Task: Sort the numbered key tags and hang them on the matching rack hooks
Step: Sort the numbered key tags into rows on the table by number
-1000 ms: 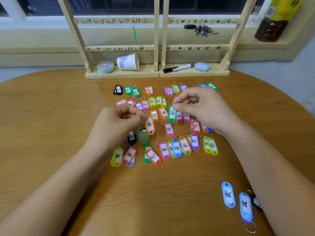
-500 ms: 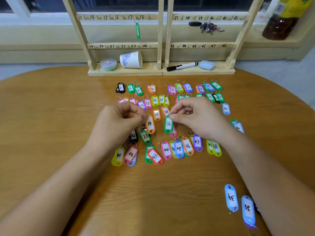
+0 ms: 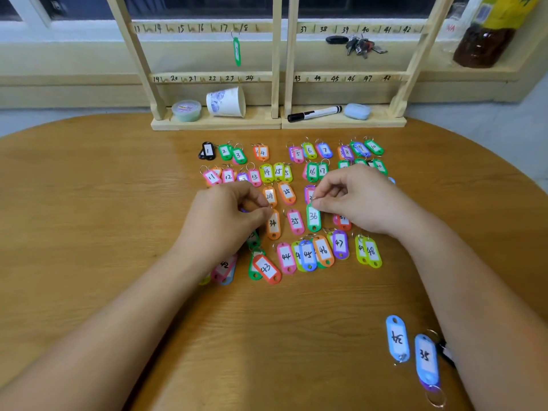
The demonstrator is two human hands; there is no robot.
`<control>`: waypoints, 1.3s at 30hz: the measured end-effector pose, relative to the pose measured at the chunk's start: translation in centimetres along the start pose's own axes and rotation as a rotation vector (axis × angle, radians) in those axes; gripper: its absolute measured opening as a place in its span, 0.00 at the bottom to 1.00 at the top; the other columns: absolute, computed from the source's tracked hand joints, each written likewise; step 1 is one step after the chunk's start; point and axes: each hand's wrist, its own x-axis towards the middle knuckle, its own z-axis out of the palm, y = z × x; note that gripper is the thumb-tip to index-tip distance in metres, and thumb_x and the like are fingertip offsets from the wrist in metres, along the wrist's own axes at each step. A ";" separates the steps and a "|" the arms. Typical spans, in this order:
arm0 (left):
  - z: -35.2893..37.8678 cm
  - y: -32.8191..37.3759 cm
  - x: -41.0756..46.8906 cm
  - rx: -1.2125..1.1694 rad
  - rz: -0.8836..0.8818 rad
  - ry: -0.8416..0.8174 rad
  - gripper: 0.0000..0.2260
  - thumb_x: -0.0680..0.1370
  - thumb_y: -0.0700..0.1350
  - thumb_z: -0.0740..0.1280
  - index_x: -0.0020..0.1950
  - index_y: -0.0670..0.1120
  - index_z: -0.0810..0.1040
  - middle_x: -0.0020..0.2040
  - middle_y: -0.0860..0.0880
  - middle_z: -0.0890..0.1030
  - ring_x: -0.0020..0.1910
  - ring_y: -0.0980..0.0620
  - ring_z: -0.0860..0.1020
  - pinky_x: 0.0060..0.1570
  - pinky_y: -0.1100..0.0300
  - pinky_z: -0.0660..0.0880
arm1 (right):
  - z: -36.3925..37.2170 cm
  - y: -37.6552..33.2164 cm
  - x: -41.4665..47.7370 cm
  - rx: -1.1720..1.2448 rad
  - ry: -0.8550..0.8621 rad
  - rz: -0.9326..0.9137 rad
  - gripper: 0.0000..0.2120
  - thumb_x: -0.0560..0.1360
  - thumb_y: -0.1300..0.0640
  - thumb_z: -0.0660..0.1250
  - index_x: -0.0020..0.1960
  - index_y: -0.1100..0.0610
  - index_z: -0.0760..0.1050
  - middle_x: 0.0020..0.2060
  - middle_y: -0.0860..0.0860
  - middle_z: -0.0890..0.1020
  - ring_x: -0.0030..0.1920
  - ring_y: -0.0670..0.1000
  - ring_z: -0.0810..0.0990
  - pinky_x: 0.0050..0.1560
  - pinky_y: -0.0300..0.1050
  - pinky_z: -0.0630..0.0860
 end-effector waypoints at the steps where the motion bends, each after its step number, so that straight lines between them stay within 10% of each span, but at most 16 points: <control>1: 0.2 -0.1 0.1 0.031 0.008 0.002 0.04 0.76 0.51 0.78 0.45 0.56 0.84 0.38 0.60 0.86 0.39 0.62 0.83 0.44 0.60 0.80 | 0.0 -0.1 -0.1 -0.003 -0.007 0.004 0.04 0.75 0.52 0.80 0.44 0.47 0.86 0.36 0.43 0.85 0.37 0.44 0.82 0.47 0.53 0.84; 15: 1.7 3.5 -2.9 -0.026 0.203 -0.093 0.05 0.77 0.48 0.78 0.47 0.55 0.83 0.40 0.60 0.84 0.34 0.58 0.79 0.34 0.67 0.73 | -4.4 -2.8 -7.1 -0.004 -0.006 -0.048 0.03 0.77 0.54 0.76 0.45 0.47 0.85 0.38 0.46 0.83 0.36 0.42 0.77 0.43 0.44 0.76; 30: 6.7 8.1 -6.7 0.045 0.679 -0.665 0.16 0.76 0.43 0.78 0.62 0.58 0.85 0.53 0.61 0.78 0.55 0.60 0.78 0.55 0.70 0.71 | -2.1 2.2 -23.7 -0.155 0.051 0.031 0.09 0.78 0.54 0.72 0.52 0.39 0.82 0.49 0.38 0.76 0.58 0.44 0.76 0.56 0.48 0.76; 39: 7.7 8.4 -6.5 0.147 0.753 -0.704 0.11 0.77 0.48 0.78 0.59 0.59 0.85 0.55 0.59 0.76 0.59 0.59 0.74 0.61 0.63 0.72 | -2.4 2.5 -24.0 -0.242 -0.054 -0.005 0.12 0.75 0.50 0.75 0.56 0.36 0.81 0.51 0.36 0.73 0.59 0.41 0.71 0.63 0.49 0.69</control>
